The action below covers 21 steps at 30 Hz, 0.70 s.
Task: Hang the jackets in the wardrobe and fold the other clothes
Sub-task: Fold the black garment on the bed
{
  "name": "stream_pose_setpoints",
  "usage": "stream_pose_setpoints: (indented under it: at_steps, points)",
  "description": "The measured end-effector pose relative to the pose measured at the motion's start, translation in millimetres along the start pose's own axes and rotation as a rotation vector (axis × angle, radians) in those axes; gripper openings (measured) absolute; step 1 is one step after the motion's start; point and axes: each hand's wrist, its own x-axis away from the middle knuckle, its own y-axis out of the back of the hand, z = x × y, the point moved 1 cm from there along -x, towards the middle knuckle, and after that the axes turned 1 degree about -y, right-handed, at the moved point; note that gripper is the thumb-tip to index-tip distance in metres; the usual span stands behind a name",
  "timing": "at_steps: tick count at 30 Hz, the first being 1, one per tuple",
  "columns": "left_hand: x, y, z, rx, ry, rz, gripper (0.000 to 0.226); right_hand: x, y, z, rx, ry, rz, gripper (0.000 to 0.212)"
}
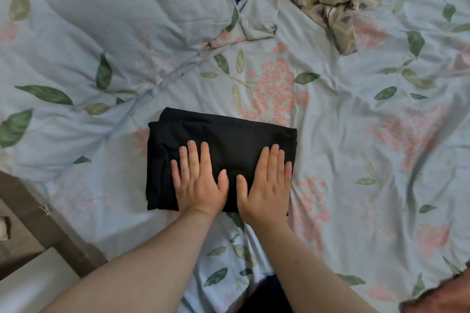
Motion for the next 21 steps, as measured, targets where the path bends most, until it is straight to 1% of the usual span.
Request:
stream_pose_setpoints:
  at_steps: [5, 11, 14, 16, 18, 19, 21]
  points:
    - [0.1, -6.7, 4.9, 0.006, -0.049, -0.038, 0.074, -9.7, -13.8, -1.5, 0.078, -0.018, 0.014, 0.085]
    - [-0.4, -8.8, 4.8, -0.002, -0.074, -0.042, 0.076, -12.2, -22.6, -5.2, 0.07, -0.009, -0.006, 0.085]
    - [1.4, 1.6, 1.1, 0.047, -0.065, -0.034, 0.075, -10.7, -13.9, -4.3, 0.048, -0.01, 0.007, 0.084]
    - [2.2, 12.6, 4.0, 0.098, -0.073, -0.041, 0.074, -9.8, -5.4, -4.7, 0.011, -0.007, 0.006, 0.082]
    - [5.6, 24.1, 16.4, 0.165, -0.092, -0.081, 0.071, -6.4, 2.2, -7.9, -0.061, -0.004, -0.003, 0.083]
    - [8.9, 30.7, 24.2, 0.205, -0.086, -0.114, 0.07, -3.6, 7.9, -10.1, -0.116, -0.032, -0.003, 0.086]
    - [15.2, 42.6, 37.7, 0.252, -0.022, -0.17, 0.07, -0.1, 21.1, -14.6, -0.271, -0.17, 0.031, 0.097]
